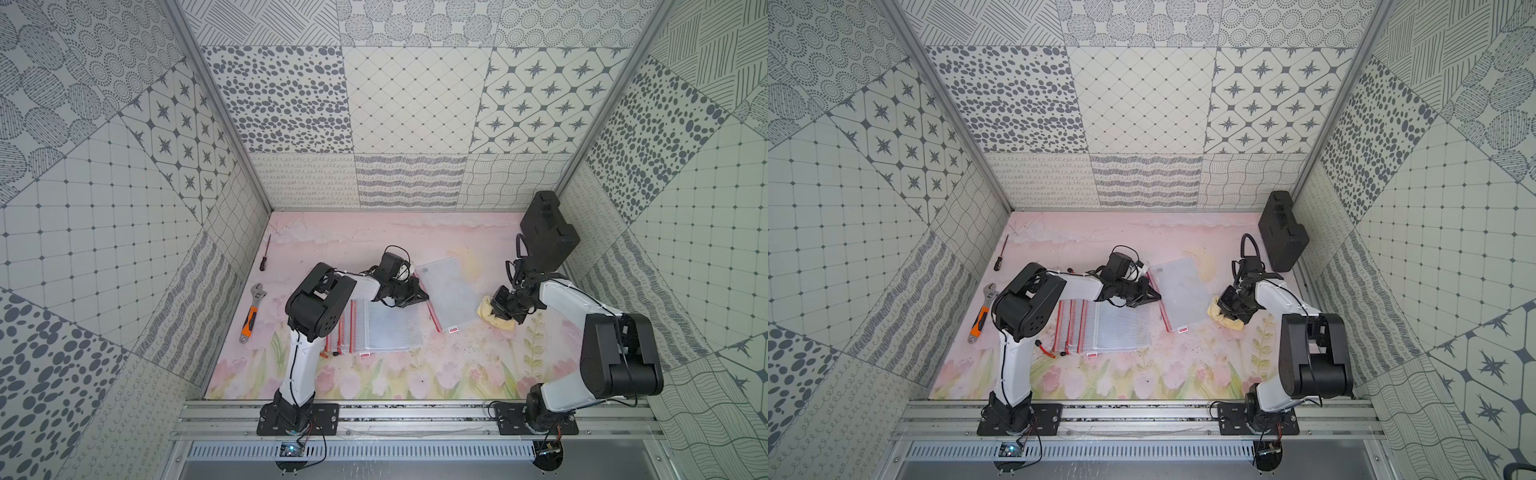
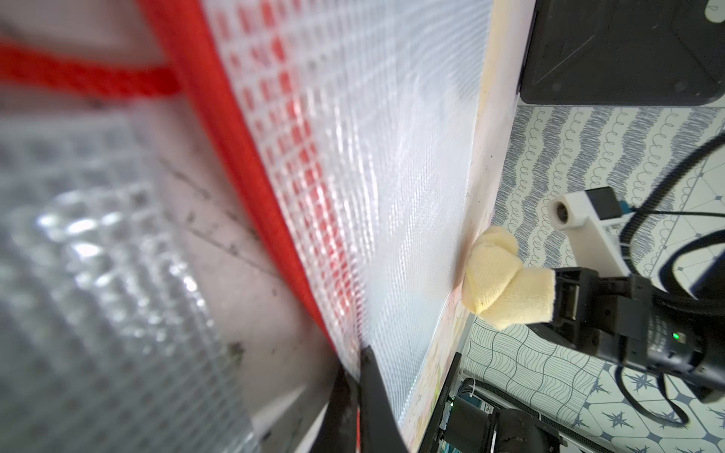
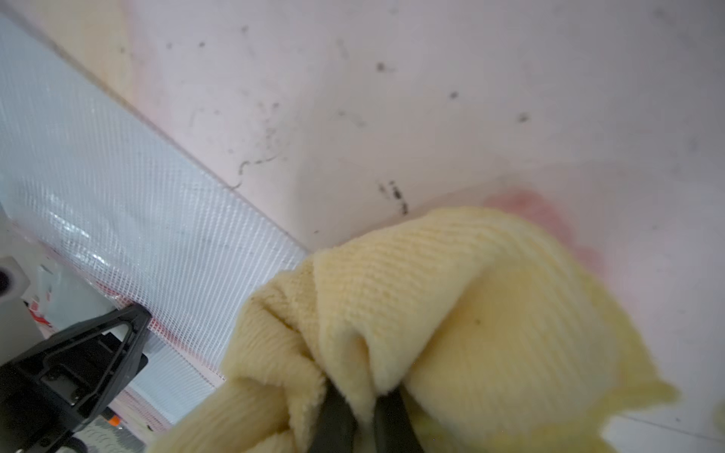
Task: Wipe the document bag
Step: Wipe the dirt from the document bag.
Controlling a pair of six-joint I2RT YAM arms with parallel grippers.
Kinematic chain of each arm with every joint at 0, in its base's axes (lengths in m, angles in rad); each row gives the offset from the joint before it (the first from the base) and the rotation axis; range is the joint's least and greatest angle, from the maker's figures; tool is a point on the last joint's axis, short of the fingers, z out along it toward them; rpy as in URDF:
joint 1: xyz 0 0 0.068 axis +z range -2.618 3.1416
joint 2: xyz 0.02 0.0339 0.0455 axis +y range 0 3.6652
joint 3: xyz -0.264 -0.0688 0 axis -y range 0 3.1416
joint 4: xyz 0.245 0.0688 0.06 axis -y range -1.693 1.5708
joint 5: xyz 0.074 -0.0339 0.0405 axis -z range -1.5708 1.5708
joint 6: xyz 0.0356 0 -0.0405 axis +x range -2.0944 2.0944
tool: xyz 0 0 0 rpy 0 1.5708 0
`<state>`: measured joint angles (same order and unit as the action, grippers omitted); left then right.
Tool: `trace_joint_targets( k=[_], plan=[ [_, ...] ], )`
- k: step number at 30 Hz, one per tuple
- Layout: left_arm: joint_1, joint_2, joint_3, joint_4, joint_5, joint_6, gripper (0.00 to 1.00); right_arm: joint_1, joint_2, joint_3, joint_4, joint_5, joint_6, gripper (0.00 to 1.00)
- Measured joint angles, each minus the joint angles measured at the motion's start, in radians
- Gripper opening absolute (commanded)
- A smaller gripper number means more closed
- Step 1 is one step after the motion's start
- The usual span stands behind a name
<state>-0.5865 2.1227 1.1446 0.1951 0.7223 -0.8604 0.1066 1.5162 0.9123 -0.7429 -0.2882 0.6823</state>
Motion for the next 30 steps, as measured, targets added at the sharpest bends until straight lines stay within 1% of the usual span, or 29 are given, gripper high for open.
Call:
trace_joint_targets(
  k=[3, 5, 7, 9, 12, 15, 17, 20, 22, 23, 24, 26, 28, 30],
  plan=[
    [0.0, 0.003, 0.001, 0.0, 0.001, 0.0, 0.0, 0.204, 0.063, 0.138, 0.003, 0.011, 0.026, 0.0],
    [0.001, 0.005, 0.005, 0.002, 0.001, 0.0, 0.0, 0.327, 0.136, 0.219, 0.052, -0.001, 0.053, 0.0],
    [0.002, 0.006, 0.005, 0.005, 0.002, 0.0, 0.0, 0.406, 0.207, 0.253, 0.106, -0.029, 0.08, 0.0],
    [0.002, 0.007, 0.006, 0.006, 0.002, 0.0, 0.0, 0.444, 0.268, 0.249, 0.149, -0.047, 0.109, 0.0],
    [0.003, 0.008, 0.006, 0.006, 0.004, 0.0, 0.0, 0.429, 0.312, 0.209, 0.192, -0.077, 0.135, 0.0],
    [0.003, 0.01, 0.006, 0.011, 0.003, 0.0, 0.0, 0.369, 0.276, 0.161, 0.219, -0.105, 0.134, 0.0],
    [0.003, 0.01, 0.006, 0.014, 0.002, 0.0, 0.0, 0.269, 0.224, 0.093, 0.22, -0.106, 0.113, 0.0],
    [0.003, 0.01, 0.006, 0.015, 0.003, 0.0, 0.0, 0.047, 0.146, 0.016, 0.177, -0.099, 0.058, 0.0],
    [0.003, 0.011, 0.007, 0.015, 0.003, 0.0, 0.0, -0.075, 0.112, 0.005, 0.134, -0.072, 0.016, 0.0],
    [0.003, 0.011, 0.007, 0.015, 0.003, 0.0, 0.0, -0.112, 0.101, 0.007, 0.114, -0.055, -0.002, 0.0],
    [0.003, 0.011, 0.007, 0.015, 0.005, 0.0, 0.0, -0.126, 0.093, 0.013, 0.089, -0.037, -0.015, 0.0],
    [0.003, 0.012, 0.008, 0.015, 0.005, 0.0, 0.0, -0.088, 0.093, 0.04, 0.048, -0.015, -0.025, 0.0],
    [0.004, 0.013, 0.008, 0.015, 0.008, 0.0, 0.0, 0.021, 0.11, 0.101, 0.02, 0.006, -0.023, 0.0],
    [0.004, 0.016, 0.01, 0.015, 0.009, 0.0, 0.0, 0.146, 0.163, 0.195, 0.014, 0.011, -0.013, 0.0]
  ],
)
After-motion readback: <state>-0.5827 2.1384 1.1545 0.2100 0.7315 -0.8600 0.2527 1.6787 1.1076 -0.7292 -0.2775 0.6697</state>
